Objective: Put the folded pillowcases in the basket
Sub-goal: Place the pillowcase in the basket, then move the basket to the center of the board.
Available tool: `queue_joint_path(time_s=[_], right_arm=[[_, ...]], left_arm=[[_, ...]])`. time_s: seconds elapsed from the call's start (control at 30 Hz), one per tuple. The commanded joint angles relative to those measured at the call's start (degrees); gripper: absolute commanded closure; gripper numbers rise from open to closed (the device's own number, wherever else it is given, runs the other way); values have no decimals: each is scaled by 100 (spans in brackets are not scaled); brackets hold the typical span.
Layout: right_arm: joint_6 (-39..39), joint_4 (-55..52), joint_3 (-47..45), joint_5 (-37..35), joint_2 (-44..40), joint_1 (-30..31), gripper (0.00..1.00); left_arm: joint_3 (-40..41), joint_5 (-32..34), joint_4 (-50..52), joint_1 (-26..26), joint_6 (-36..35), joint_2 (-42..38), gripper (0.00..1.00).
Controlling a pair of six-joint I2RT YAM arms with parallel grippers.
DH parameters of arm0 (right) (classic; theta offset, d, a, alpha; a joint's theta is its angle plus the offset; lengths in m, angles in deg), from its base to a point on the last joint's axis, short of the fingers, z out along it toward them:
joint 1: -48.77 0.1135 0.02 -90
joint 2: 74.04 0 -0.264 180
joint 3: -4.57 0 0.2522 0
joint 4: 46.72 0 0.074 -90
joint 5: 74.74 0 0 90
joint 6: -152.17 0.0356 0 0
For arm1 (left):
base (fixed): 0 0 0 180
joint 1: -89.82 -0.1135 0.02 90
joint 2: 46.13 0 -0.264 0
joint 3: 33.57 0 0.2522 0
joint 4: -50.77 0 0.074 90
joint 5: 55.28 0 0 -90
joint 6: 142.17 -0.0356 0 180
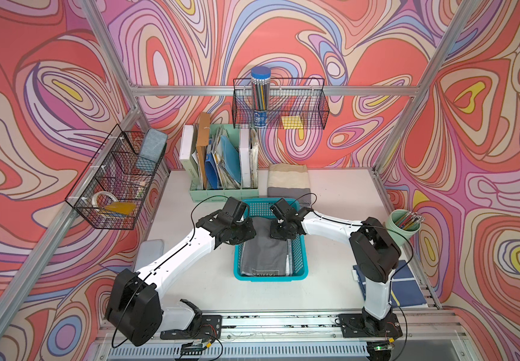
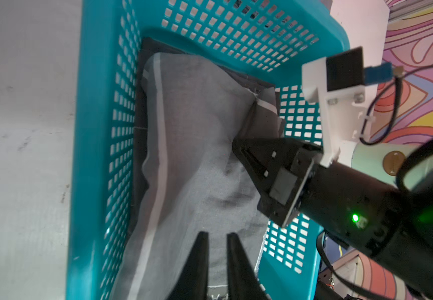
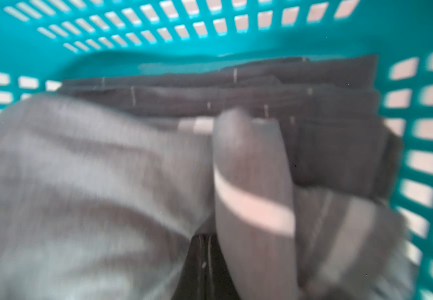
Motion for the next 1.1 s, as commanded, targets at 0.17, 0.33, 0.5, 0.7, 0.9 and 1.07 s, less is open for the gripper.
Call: queue_joint_path(time_s=[0.17,0.33,0.5,0.7,0.9,1.07], right_arm=[[-229,-478,663,-1107,-1612,-53,100],[-680,-1232,711,-1680,-1822,-430,83],[-1012,-1485,261,-1720,-2177,-826,56],[-1050,-1593,-243,-1007,-2131,-909,51],[-775,-1123,-1045,-119,-2039,-895,66],[-683,-840,-1353,351,-1946,-719,75]], left_arm=[[51,-152,-395,142,360,537,100],[138,-123,-394,151,413,1099,100],[403,-305,-682,162,597,1531,100],[527,-226,-513,164,382,1811,100],[389,390,147,103,-136,1411,100],[108,640,561,88,-421,1238,100]])
